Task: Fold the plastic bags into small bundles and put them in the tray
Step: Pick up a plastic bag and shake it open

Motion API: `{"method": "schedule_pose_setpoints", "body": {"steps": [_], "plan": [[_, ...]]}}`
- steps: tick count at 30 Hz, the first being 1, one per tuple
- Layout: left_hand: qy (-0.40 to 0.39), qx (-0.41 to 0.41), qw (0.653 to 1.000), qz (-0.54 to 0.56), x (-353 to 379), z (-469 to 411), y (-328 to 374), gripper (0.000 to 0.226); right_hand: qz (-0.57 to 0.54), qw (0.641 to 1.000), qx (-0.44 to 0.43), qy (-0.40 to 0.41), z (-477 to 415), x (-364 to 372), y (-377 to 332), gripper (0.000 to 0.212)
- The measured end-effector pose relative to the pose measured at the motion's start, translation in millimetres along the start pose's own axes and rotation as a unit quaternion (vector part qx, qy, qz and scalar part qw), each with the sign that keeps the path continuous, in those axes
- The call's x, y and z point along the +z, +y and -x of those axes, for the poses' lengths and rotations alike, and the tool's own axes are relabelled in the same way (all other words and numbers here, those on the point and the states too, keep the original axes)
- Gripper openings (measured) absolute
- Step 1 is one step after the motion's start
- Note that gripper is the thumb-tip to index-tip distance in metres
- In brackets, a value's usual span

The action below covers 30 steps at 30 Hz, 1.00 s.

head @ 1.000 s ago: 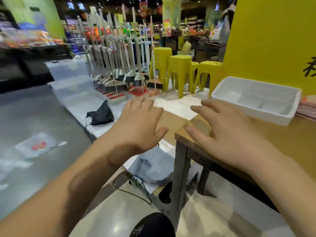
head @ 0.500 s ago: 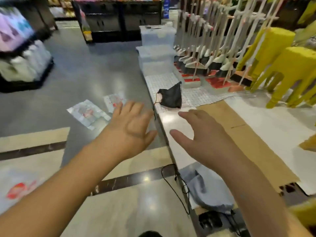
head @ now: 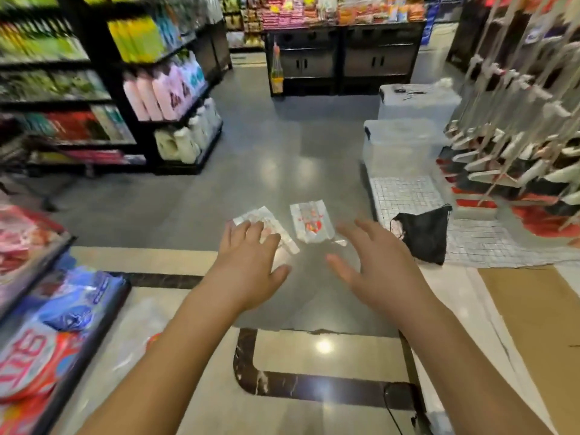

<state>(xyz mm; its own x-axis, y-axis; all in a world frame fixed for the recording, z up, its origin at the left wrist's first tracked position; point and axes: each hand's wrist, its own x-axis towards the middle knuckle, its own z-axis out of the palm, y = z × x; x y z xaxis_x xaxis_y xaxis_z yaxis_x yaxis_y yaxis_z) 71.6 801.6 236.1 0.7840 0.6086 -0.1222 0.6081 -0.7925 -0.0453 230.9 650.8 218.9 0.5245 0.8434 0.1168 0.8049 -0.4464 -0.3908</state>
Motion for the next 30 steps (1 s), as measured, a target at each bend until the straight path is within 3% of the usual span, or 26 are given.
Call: {"method": "schedule_pose_setpoints", "body": {"steps": [12,17,30], "plan": [[-0.041,-0.071,0.997,-0.007,30.5,-257.3,-4.1,0.063,-0.022,0.998,-0.040,-0.053,-232.1,69.1,103.3,0.073],[-0.054,-0.091,0.994,0.025,24.9,-354.5,-18.6,0.065,-0.018,0.993,-0.052,-0.104,-346.3,78.4,133.1,0.060],[-0.084,-0.119,0.986,0.083,84.3,-665.8,-154.4,0.060,0.024,0.992,-0.054,-0.115,-666.0,194.0,150.6,0.055]]}}
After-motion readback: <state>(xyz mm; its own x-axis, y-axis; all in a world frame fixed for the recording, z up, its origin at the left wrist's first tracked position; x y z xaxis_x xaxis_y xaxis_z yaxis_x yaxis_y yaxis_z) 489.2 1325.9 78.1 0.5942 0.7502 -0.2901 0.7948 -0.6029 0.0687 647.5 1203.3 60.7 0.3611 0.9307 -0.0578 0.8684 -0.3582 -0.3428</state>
